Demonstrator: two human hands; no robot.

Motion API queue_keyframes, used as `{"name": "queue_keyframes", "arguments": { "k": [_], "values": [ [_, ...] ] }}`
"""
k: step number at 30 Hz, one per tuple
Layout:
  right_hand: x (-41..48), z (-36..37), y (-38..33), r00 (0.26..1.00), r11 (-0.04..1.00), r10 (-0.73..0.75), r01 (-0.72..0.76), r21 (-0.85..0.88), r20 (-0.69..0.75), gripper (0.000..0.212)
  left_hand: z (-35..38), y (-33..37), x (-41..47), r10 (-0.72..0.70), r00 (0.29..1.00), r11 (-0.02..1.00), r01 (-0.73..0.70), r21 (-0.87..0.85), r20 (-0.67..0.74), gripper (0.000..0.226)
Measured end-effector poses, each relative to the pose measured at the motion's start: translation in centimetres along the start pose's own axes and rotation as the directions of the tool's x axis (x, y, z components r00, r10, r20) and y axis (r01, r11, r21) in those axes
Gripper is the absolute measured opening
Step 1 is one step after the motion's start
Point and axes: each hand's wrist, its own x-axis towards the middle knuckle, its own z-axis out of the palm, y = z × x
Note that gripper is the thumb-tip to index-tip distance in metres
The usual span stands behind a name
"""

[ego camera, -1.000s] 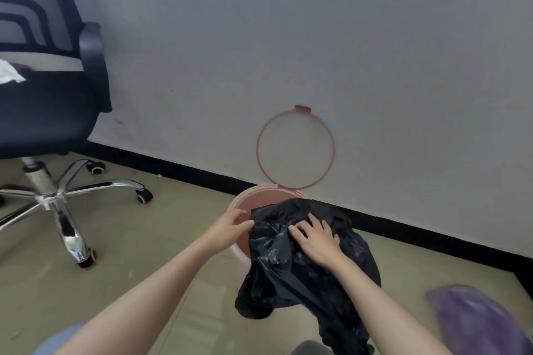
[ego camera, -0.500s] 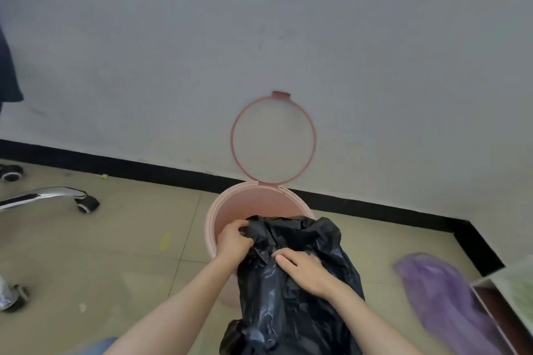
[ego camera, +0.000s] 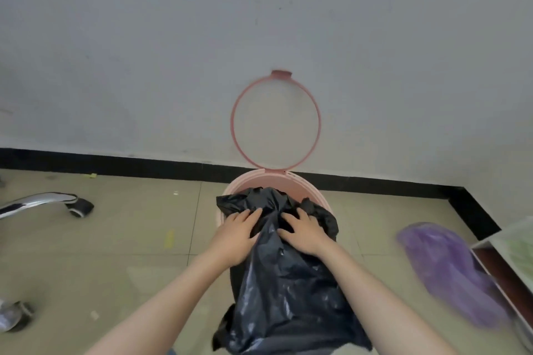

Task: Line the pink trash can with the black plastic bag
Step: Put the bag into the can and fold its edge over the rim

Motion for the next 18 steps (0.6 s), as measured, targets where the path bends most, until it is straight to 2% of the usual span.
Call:
{"name": "queue_keyframes", "arguments": {
  "k": [2, 4, 5, 8, 10, 11, 13, 14, 16, 18],
  "values": [
    [1.2, -0.2, 0.1, 0.994, 0.999, -0.004, 0.008, -0.041, 0.108, 0.052, 0.5, -0.5, 0.4, -0.019, 0.989, 0.998, 0.01, 0.062, 0.144, 0.064],
    [1.7, -1.0, 0.5, 0.977, 0.999, -0.044, 0.046, -0.003, 0.208, 0.049, 0.7, -0.6, 0.8, -0.033, 0.979, 0.983, -0.004, 0.184, 0.201, 0.065],
    [1.6, -1.5, 0.6, 0.974, 0.997, -0.082, 0.079, 0.024, 0.209, 0.046, 0.7, -0.5, 1.0, -0.032, 0.977, 0.97, -0.022, 0.244, 0.213, 0.065],
    [0.1, -3.6, 0.6, 0.985, 0.984, -0.17, 0.168, 0.05, 0.018, 0.042, 1.2, -0.6, 1.7, -0.055, 0.971, 0.919, -0.041, 0.391, 0.232, 0.061],
    [-2.2, -4.6, 1.2, 0.974, 0.974, -0.218, 0.221, 0.051, -0.053, 0.047, 1.5, -0.7, 2.0, -0.117, 0.977, 0.911, 0.033, 0.411, 0.18, 0.058],
    [-3.7, -4.7, 1.6, 0.962, 0.961, -0.269, 0.271, 0.059, -0.034, 0.052, 1.4, -0.7, 2.1, -0.151, 0.977, 0.926, 0.087, 0.368, 0.148, 0.055],
    [-6.5, -3.9, 2.2, 0.926, 0.931, -0.366, 0.364, 0.04, 0.088, 0.065, 0.9, -0.9, 2.3, -0.207, 0.976, 0.968, 0.193, 0.159, 0.072, 0.048],
    [-7.2, -3.2, 2.5, 0.91, 0.92, -0.384, 0.391, -0.012, 0.155, 0.07, 0.4, -0.8, 2.2, -0.205, 0.978, 0.976, 0.203, 0.076, 0.021, 0.046],
    [-6.8, -2.0, 2.8, 0.904, 0.9, -0.354, 0.399, -0.175, 0.239, 0.074, -0.7, -0.3, 1.3, -0.167, 0.981, 0.986, 0.169, 0.01, -0.099, 0.044],
    [-4.8, -1.6, 2.5, 0.916, 0.897, -0.305, 0.368, -0.243, 0.261, 0.071, -1.5, 0.3, 0.2, -0.132, 0.98, 0.978, 0.104, -0.183, -0.15, 0.042]
  ]
}}
